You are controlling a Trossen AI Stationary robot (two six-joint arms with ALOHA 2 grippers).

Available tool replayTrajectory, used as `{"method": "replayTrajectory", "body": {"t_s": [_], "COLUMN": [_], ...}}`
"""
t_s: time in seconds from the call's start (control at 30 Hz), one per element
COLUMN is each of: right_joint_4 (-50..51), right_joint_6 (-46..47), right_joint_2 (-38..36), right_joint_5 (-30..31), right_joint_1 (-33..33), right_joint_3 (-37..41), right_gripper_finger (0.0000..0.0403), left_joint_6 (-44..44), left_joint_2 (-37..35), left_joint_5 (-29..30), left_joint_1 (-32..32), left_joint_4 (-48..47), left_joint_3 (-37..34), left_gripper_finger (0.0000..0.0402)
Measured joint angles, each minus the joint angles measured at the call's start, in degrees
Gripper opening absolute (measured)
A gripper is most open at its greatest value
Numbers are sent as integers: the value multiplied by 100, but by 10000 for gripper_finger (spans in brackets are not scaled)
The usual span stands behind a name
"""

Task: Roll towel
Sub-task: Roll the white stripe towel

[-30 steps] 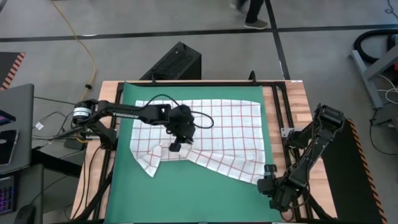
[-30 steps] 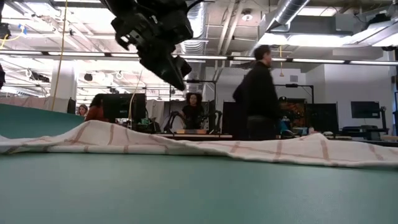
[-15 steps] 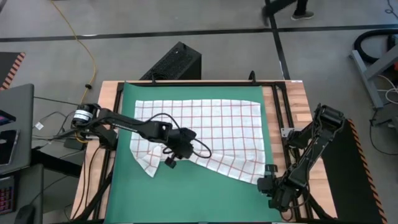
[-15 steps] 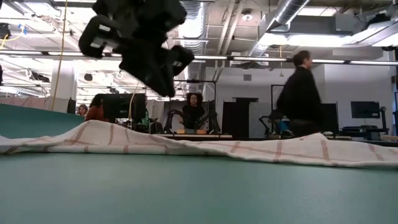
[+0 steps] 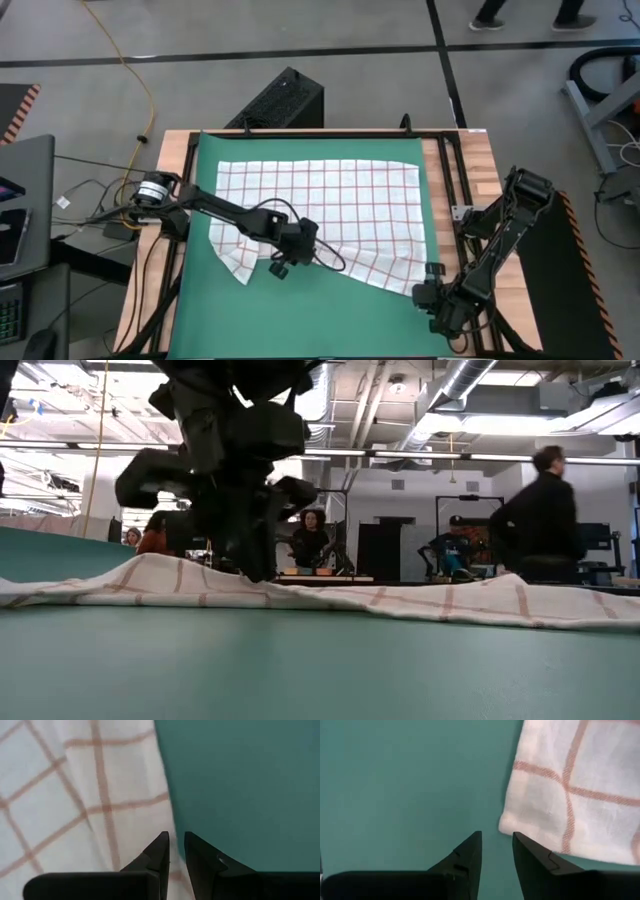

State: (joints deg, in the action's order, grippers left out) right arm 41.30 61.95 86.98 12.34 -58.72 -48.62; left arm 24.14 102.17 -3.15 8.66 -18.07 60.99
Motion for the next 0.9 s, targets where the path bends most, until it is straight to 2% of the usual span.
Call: {"method": "replayTrajectory", "body": {"t_s": [0.1,0.37,0.53,0.77,0.9], "right_joint_4": [7,0,19,22,22], "right_joint_6": [-1,-10,-2,0,0], "right_joint_2": [0,0,0,0,0], "right_joint_5": [59,103,105,109,122], "right_joint_1": [40,76,76,76,76], "right_joint_3": [0,0,0,0,0], "right_gripper_finger": [132,132,132,132,132], "left_joint_6": [67,157,203,232,116], "left_joint_2": [0,116,109,109,109], "left_joint_5": [234,252,759,735,458], "left_joint_1": [16,70,115,112,104], "left_joint_4": [107,108,104,102,76], "left_joint_3": [0,-5,-2,-2,-2], "left_gripper_finger": [49,49,49,45,9]}}
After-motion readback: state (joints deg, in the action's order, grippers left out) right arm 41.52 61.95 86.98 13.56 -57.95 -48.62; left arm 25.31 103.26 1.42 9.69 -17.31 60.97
